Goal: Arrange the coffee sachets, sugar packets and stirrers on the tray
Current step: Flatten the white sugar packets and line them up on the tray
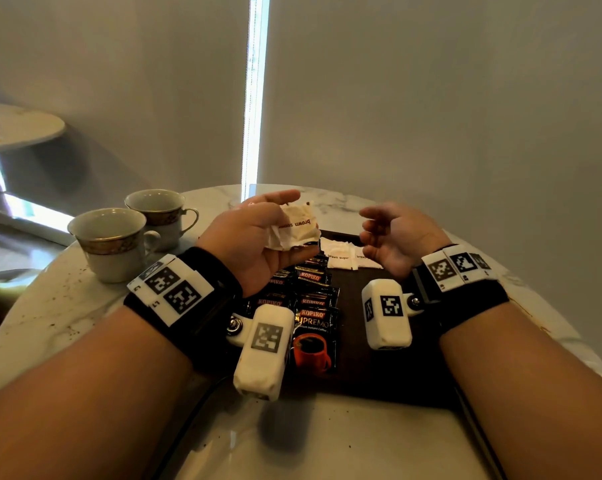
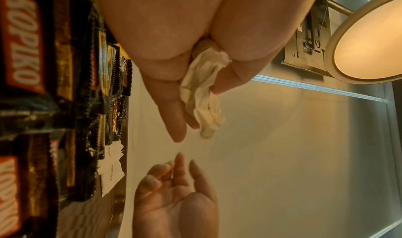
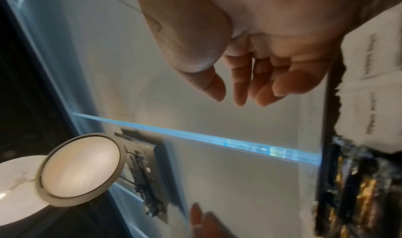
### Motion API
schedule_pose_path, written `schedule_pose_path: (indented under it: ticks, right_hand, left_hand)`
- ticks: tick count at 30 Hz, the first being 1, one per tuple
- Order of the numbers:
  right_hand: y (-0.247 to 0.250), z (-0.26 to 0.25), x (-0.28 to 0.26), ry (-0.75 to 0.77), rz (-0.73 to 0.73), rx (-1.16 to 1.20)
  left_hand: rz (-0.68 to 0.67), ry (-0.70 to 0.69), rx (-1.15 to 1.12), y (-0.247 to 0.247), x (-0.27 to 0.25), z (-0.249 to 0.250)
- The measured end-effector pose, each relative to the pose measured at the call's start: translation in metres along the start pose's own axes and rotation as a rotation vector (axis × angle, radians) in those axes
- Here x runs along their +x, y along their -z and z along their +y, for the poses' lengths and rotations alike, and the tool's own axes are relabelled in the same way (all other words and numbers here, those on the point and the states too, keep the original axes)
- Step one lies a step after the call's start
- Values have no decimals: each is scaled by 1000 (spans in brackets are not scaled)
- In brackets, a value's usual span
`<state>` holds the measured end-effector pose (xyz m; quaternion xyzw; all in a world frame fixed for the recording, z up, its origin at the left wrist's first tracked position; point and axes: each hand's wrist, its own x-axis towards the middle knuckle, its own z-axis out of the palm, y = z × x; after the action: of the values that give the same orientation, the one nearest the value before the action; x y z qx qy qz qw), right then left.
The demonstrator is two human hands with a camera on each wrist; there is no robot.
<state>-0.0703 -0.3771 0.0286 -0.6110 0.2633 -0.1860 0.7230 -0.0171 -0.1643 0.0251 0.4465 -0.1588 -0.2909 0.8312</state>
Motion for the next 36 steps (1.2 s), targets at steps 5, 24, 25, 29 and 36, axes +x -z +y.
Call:
schedule_pose_path:
  ticks: [5, 24, 25, 29, 36]
  right_hand:
    - [-18, -15, -33, 87, -296, -106]
    - [-36, -13, -44, 226, -299, 15]
    - [-36, -13, -43, 228, -291, 32]
    - [-36, -13, -41, 221, -294, 89]
    - [-41, -7, -47, 233, -349, 51]
  left_hand:
    - [20, -15, 37, 2, 1, 0]
    - [30, 14, 116, 1, 2, -2]
    - [41, 15, 108, 1, 3, -1]
    - [46, 58, 53, 2, 2, 0]
    - [-62, 42, 165, 4, 1, -2]
